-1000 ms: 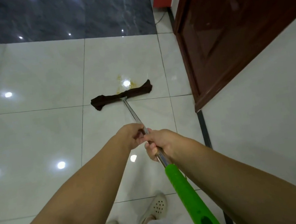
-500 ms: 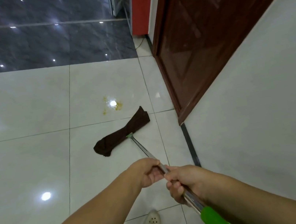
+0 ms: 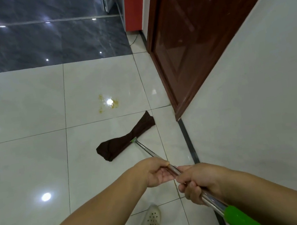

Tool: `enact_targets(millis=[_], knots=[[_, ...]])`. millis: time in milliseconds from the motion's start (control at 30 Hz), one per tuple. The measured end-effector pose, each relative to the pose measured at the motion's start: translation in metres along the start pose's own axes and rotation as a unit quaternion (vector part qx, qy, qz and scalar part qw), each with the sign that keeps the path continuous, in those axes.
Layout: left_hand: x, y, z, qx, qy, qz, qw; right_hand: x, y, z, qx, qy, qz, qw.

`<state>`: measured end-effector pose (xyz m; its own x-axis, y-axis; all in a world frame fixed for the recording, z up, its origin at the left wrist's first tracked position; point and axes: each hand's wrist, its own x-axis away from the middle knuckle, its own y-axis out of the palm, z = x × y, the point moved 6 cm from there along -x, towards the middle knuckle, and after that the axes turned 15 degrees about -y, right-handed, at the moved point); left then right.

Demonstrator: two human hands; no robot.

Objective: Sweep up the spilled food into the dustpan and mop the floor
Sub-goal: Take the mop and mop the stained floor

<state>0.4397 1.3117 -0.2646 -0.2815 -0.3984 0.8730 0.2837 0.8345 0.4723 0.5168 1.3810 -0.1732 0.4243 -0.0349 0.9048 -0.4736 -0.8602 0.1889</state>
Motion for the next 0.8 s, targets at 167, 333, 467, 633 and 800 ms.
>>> enact_targets(millis=[167,333,467,633,800], knots=[[-0.002,-0.01,0.018,0.024,0.043,0.038,0.998,-0.027,0.007,-0.008,0.007,-0.02,0.015,1.0],[-0.001,-0.027,0.05,0.023,0.107,0.147,0.983,-0.063,0.025,-0.025,0.022,-0.043,0.009,0.999],[0.0,-0.044,0.078,-0.047,0.128,0.262,0.955,-0.091,0.041,-0.03,0.044,-0.066,0.015,0.997],[-0.01,-0.035,0.081,-0.061,0.119,0.237,0.962,-0.083,0.031,-0.023,-0.089,-0.035,-0.028,0.995],[-0.024,0.001,0.062,-0.01,0.098,0.135,0.986,-0.042,-0.006,-0.027,-0.245,-0.02,-0.036,0.969]])
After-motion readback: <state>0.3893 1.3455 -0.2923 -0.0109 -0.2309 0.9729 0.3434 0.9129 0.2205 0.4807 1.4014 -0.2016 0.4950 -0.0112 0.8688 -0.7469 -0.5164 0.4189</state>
